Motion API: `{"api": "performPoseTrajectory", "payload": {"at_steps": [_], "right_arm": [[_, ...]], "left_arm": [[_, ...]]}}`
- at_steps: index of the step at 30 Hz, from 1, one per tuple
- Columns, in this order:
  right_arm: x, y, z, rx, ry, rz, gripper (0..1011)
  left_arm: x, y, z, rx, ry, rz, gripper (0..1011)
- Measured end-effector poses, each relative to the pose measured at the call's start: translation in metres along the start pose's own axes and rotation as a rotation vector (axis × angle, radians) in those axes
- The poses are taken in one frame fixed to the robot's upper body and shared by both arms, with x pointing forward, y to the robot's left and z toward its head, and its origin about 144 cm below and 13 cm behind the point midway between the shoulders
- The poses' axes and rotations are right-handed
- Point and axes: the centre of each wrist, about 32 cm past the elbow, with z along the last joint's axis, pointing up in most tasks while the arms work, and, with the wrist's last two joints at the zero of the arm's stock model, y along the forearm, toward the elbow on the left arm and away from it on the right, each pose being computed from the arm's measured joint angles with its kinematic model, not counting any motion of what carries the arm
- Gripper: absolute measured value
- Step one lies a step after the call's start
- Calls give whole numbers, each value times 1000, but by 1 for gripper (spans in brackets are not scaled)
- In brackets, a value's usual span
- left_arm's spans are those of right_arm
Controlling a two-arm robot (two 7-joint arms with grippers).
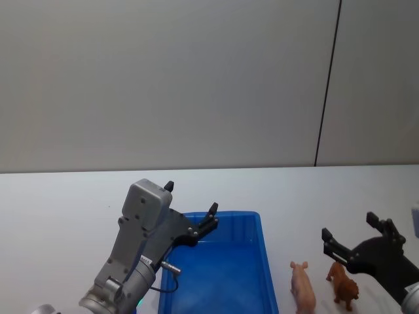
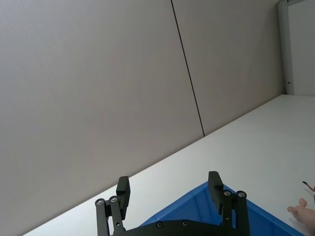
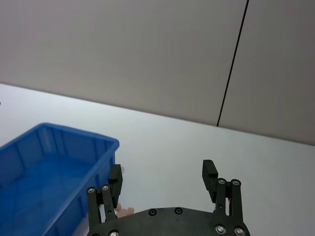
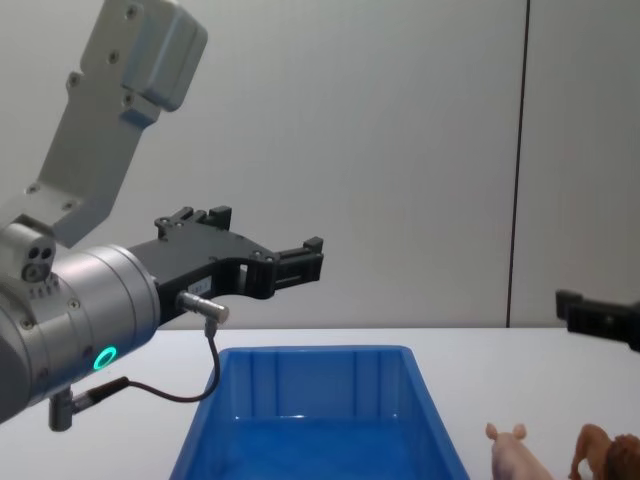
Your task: Pick up the two dolls from the table and place them into the box.
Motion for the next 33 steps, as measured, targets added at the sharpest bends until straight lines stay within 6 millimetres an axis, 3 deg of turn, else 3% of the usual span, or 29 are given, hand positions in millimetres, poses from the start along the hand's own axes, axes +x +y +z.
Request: {"api": "performPoseTrajectory", "payload": {"at_steps": [13,33], "right_arm": [[11,-7,-5,-144,-2,21,1001],[21,-4,-28,-298,57,80,1001]], "left_arm": [[0,0,0,0,0,0,1001],[0,0,0,0,0,0,1001]]}}
